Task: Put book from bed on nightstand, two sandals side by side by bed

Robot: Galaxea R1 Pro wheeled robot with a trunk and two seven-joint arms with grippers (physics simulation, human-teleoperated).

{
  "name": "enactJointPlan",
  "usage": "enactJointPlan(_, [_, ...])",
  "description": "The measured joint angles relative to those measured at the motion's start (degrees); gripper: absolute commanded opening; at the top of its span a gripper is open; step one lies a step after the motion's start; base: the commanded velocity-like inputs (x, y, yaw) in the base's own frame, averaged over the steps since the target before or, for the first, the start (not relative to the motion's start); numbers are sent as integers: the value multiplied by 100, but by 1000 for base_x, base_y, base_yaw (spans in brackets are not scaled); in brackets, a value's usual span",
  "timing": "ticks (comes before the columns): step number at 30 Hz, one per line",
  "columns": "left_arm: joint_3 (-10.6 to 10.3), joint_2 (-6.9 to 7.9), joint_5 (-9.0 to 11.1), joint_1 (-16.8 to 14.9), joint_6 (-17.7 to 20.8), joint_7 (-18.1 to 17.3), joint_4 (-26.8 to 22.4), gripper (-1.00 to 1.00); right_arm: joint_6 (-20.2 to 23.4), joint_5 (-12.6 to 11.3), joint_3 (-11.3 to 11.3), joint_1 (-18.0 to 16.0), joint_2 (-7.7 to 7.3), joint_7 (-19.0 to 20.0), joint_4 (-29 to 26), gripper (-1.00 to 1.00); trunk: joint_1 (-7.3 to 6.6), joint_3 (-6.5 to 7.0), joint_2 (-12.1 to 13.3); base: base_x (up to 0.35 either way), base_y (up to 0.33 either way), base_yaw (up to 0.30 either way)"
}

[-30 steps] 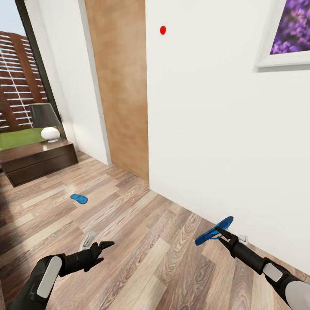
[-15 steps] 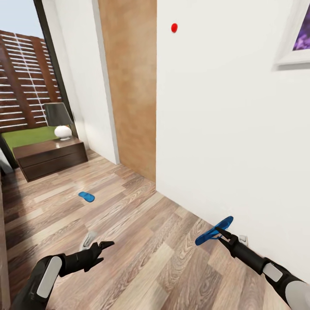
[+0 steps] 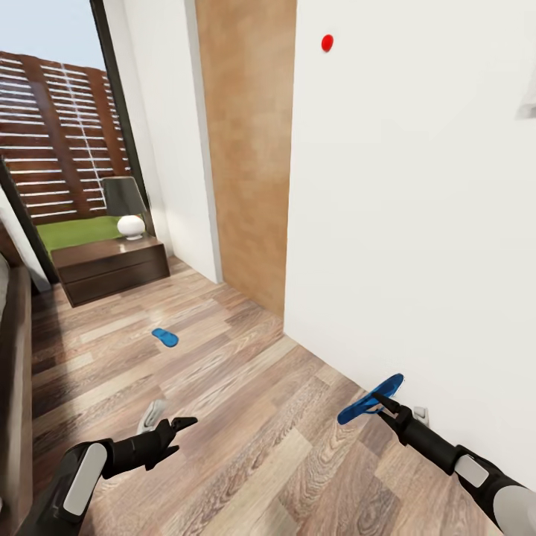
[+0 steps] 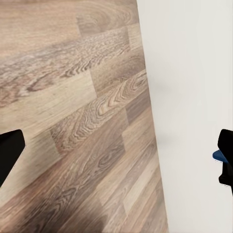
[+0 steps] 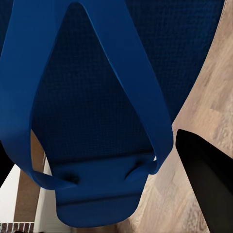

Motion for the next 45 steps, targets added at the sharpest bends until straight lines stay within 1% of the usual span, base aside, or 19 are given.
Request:
enactJointPlan(27, [11, 6, 1, 0, 0, 1, 20, 100, -4, 4, 22, 0, 1, -1, 1, -100, 0, 0, 0, 88, -1, 167])
enactJointPlan(45, [11, 7, 3, 0, -1, -1, 21, 100, -1, 0, -1, 0, 0, 1, 0, -100, 0, 0, 0, 88, -68, 175])
